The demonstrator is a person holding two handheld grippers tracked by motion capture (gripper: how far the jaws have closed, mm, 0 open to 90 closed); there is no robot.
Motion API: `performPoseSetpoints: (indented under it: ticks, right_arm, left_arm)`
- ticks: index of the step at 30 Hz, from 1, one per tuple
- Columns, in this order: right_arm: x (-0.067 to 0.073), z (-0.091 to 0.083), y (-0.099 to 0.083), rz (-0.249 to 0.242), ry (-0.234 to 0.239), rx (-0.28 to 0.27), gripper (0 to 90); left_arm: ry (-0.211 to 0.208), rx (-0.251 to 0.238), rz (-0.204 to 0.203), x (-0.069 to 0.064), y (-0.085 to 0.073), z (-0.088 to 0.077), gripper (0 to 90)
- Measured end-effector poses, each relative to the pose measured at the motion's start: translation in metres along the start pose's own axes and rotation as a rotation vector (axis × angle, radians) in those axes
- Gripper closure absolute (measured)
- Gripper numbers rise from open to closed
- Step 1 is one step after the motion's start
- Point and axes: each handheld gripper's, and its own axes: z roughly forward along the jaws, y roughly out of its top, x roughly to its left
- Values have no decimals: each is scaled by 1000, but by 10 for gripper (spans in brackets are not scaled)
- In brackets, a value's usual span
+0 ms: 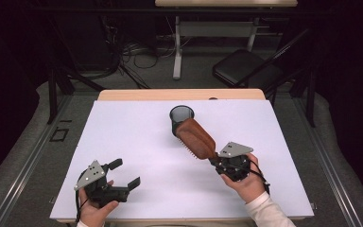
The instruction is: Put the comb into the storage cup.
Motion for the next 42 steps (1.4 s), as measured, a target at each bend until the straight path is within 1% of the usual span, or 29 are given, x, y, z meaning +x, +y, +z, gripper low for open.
performPoseSetpoints:
  ticks: [8,17,22,26,28,31,34,36,37,39,42]
  right_arm:
    - [6,4,3,5,-13,-32,723]
    - [15,12,5,20,-31,-94,723]
    - [17,12,2,29,-46,-130,724]
    - [16,10,1,32,-59,-151,723]
    - [16,10,-1,39,-59,-155,724]
    - [16,11,-2,43,-61,-151,723]
    - [16,11,-3,38,-62,-153,723]
    - [17,12,-3,35,-66,-155,724]
    - [17,12,-4,36,-66,-155,724]
    - [18,12,-4,32,-71,-154,723]
    - [19,11,-5,25,-73,-154,723]
  left_arm:
    - [0,6,-2,1,0,0,13]
    - [2,8,-18,2,0,2,13]
    - [3,8,-20,2,2,4,13]
    - [16,-3,-25,4,5,6,13]
    - [18,-8,-36,4,8,8,13]
    - [19,2,-39,5,13,11,13]
    - [9,24,-37,5,18,16,13]
    - [9,33,-43,4,21,19,13]
    - [1,38,-47,4,22,21,13]
    - [-4,46,-52,4,24,23,19]
    - [-13,45,-65,2,29,26,30]
